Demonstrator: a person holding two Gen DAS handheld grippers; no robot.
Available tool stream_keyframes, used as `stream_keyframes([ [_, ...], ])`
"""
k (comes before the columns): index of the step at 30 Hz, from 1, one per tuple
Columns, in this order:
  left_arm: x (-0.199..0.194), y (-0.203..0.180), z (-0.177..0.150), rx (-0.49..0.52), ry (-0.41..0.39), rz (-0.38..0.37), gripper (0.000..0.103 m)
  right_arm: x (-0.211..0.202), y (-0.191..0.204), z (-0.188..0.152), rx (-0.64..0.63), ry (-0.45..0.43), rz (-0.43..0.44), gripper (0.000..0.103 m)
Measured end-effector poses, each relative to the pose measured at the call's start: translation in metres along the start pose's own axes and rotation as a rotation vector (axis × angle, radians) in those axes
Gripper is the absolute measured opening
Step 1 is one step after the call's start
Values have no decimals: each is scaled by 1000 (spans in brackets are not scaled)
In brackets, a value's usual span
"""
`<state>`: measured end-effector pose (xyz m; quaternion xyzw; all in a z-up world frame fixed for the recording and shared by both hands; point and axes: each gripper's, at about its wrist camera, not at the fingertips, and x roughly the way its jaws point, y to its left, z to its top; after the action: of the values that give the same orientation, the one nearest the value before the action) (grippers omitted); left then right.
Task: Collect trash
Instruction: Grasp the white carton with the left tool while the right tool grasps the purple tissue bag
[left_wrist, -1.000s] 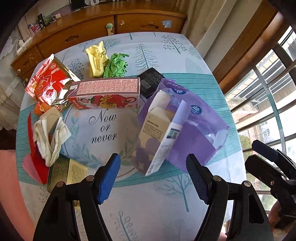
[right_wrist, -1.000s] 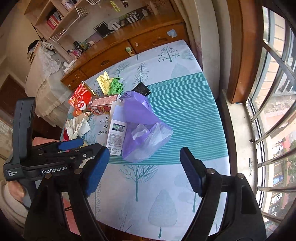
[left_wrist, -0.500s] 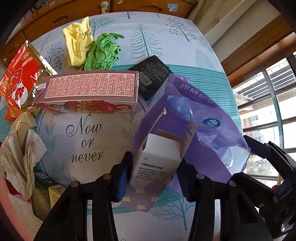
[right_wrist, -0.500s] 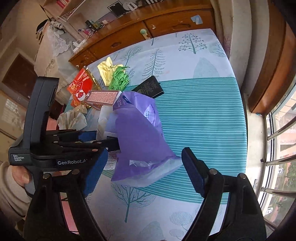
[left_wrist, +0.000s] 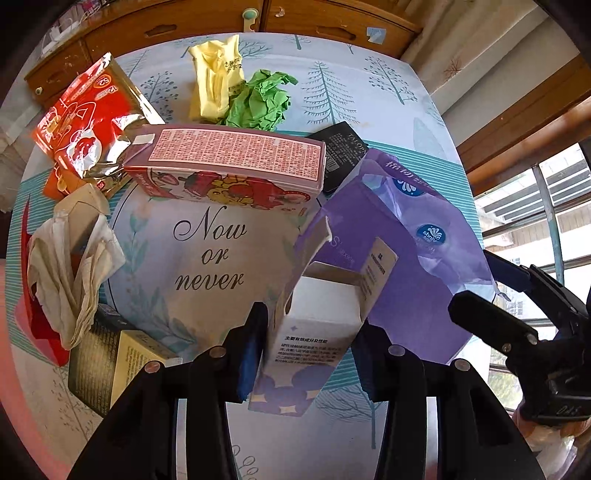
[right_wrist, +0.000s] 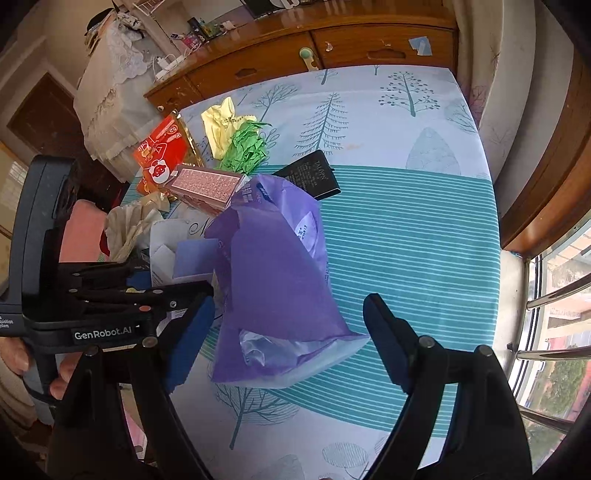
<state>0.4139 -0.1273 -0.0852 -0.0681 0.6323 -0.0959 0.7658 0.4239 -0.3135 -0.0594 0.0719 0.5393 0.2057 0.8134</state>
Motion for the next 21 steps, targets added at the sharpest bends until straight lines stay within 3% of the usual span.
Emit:
stream_keyframes([
  [12, -21, -4, -20, -19, -25, -15, 43, -11, -11, 2, 7, -3, -40, 80],
  [17, -30, 0, -28, -37, -35, -16, 43, -30, -1, 1, -29, -55, -44, 60],
  [21, -39, 4, -35, -50, -47, -18, 43, -47, 11, -2, -74, -76, -21, 52],
])
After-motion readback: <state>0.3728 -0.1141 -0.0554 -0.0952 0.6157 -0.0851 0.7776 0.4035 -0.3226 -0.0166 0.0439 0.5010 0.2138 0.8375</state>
